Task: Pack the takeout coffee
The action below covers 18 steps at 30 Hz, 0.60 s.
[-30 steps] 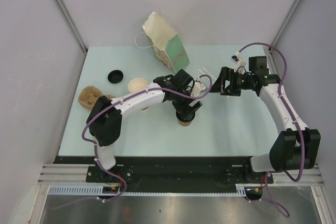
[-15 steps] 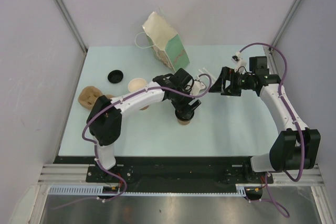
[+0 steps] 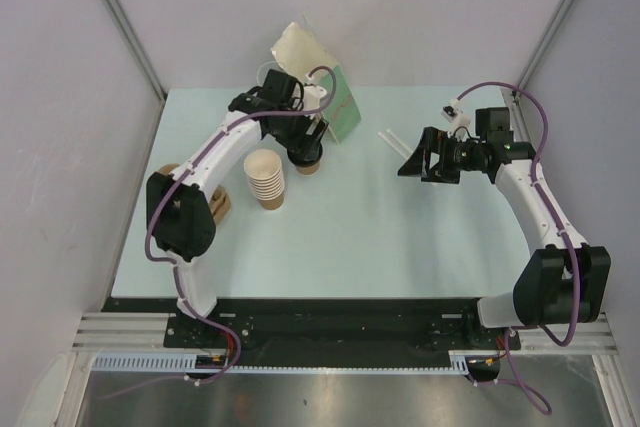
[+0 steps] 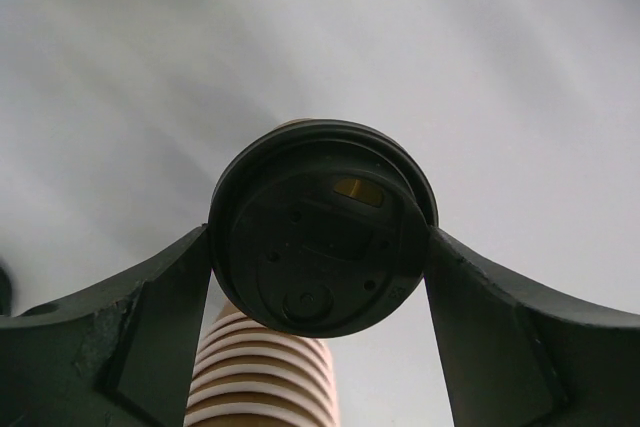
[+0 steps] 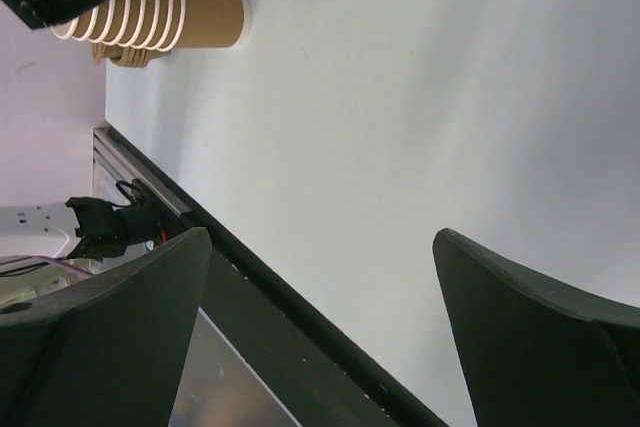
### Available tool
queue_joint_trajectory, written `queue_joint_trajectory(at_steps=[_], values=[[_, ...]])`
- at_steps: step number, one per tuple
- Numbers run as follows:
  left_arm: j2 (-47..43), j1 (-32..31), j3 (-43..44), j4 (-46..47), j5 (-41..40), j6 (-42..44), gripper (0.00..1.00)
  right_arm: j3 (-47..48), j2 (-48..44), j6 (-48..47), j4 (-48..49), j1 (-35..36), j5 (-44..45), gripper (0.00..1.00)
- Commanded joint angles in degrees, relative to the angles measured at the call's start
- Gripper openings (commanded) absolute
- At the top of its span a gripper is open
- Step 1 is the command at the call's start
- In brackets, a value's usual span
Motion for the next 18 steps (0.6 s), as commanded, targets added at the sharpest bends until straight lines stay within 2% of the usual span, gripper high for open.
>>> queue_joint_trajectory(at_steps=[1,9,18], values=[[2.2,2.06,3.34,-1.45,-0.66,2.75,0.52,-0.22,-0.6,0.48,1.1,-0.31,-0.92,0.99],[6.51,5.85,6.33,-1.45,-0.67,3.46,0.54,-0.22,-0.6,0.48,1.1,-0.31,-0.66,1.0],[9.32,7.17,5.1,-0.66,-0.23,3.29,0.54,-0.22,-0.51,0.39,1.01,-0.31,-0.66,1.0]])
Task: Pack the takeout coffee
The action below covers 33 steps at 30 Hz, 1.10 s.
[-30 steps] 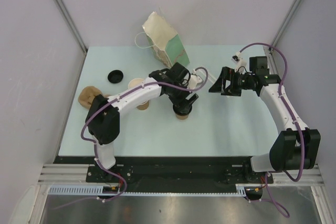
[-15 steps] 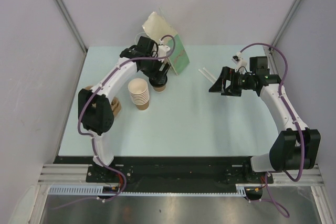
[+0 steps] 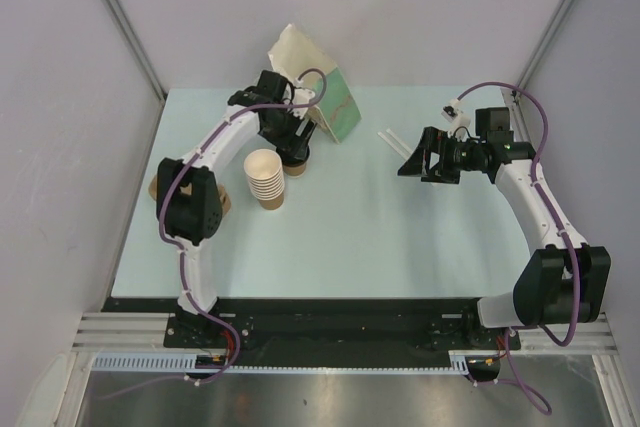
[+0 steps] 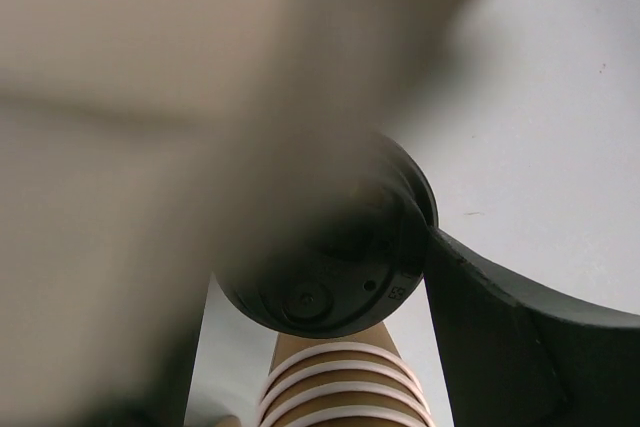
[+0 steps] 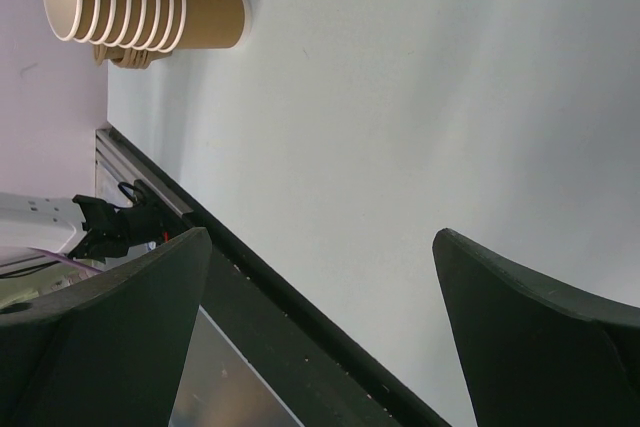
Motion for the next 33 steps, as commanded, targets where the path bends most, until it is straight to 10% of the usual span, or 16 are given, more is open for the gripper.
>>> queue_joint_trajectory(at_steps=[1,13,33], values=[[1.17,0.92,1.58,0.55,0.52,0.71,0.55,-0.22,-0.51,-0.04,1.08,-0.31,-0.66,1.0],[0.21,1.36,1.31,-0.24,1.13,0.27,0.87,-0.22,-0.51,0.22,1.17,-0.31,-0.92,0.99],[-11.38,1.36,5.44,-6.13,4.03,-3.16,0.99,-0.22,-2.71,-0.22,1.87,-0.31,-1.18,1.0]])
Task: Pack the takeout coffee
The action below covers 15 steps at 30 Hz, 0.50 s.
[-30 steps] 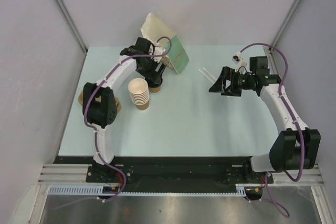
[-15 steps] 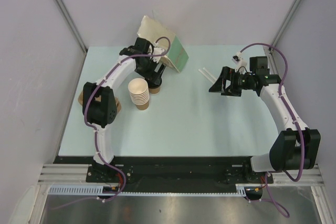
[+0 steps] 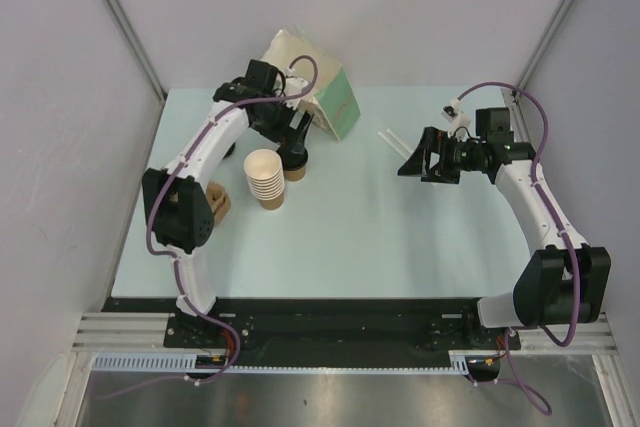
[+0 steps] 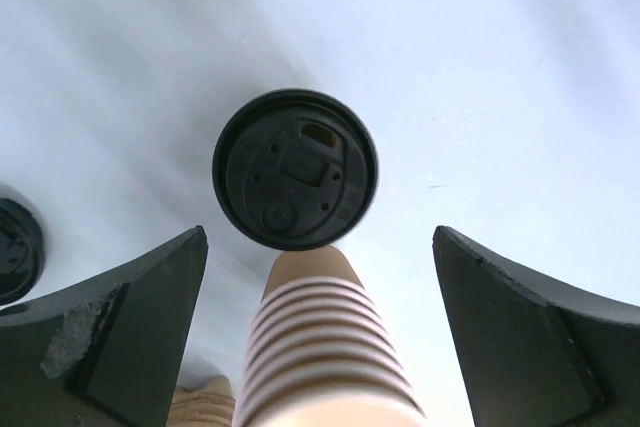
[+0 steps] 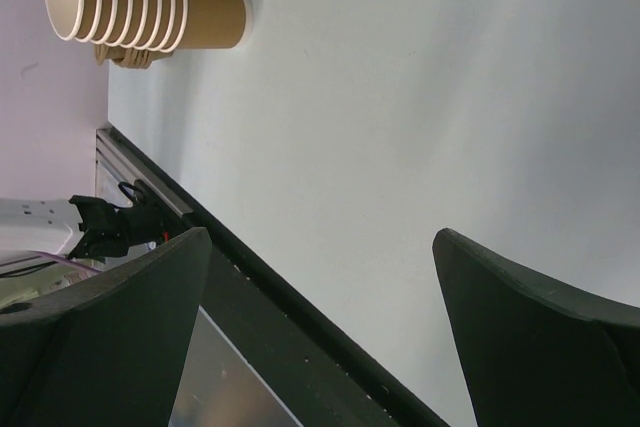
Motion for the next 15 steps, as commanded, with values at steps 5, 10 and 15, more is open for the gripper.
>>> queue_joint_trajectory(at_steps=[5,10,15], values=[[-12.22,0.42,3.24,-1.85,3.51,-2.05,1.0,-0.07,-3.65,-0.75,1.81,-0.28,-0.57,1.0],[-17.75,0.5,2.62,-1.68,5.36,-2.14,1.0,-0.07,-4.44,-1.89,1.02,-0.63,0.66,0.99],[-22.33,0.51,0.25,-0.53,6.59,-2.14,1.0,-0.07,-5.41,-2.24,0.49,-0.98,1.1,1.0]])
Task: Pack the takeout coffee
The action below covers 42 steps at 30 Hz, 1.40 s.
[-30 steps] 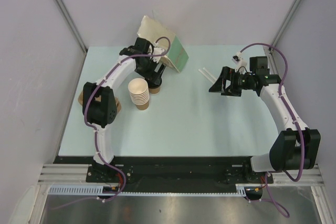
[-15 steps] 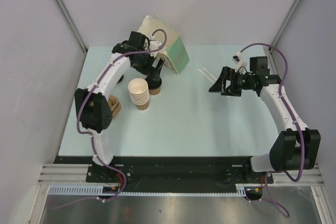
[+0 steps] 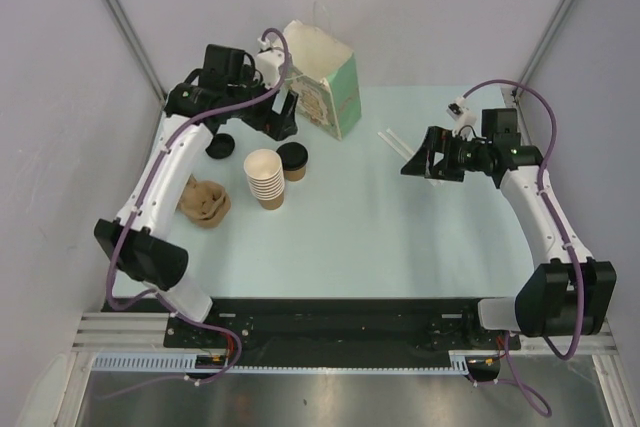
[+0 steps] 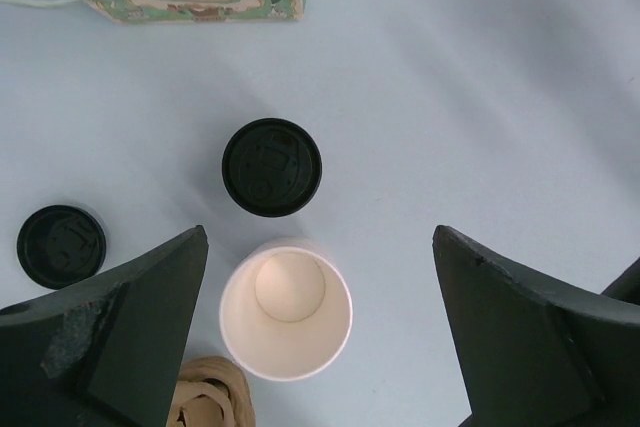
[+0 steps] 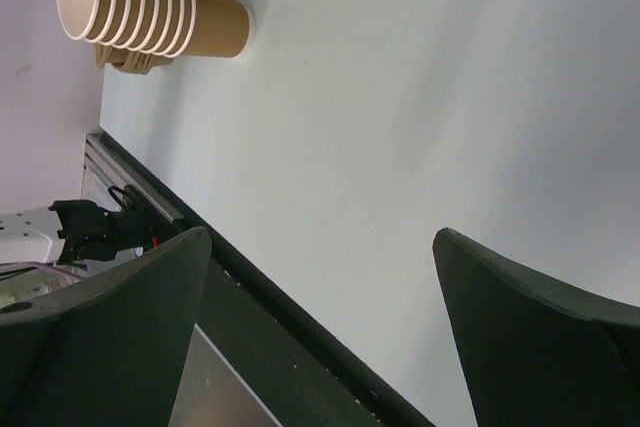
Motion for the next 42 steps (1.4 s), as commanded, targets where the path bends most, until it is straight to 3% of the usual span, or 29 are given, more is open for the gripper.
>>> queue_joint_trajectory(at_steps=[1,10,19,31,36,42], values=[[-5.66,0.55,-0.67,0.76,2.29,-0.69,1.0,0.26,-2.42,-0.63,0.53,-0.94,0.58,1.0],[-15.85,4.15,-6.56,-0.02,5.8,-2.89,1.0,0.61,-4.0,-2.73,-1.75,-1.56,0.58,1.0],[-20.6,15.13,-10.33,-3.2,12.47,-2.45,0.99,0.7,-4.79,-2.64,-2.01,-1.56,1.19,1.0],[-21.22,21.29,-10.95,-6.45,14.76,-2.36,1.0,0.7,-4.79,-2.03,-2.46,-3.14,-1.09,1.0],[-22.8,21.64,-13.59,-5.49,14.68,-3.24,1.0,0.7,-5.93,-1.85,-2.37,-3.41,-1.62,1.0],[-20.69,21.99,-10.08,-7.59,15.2,-3.86,0.99,0.61,-7.61,-3.78,-5.43,-3.85,-5.14,1.0]])
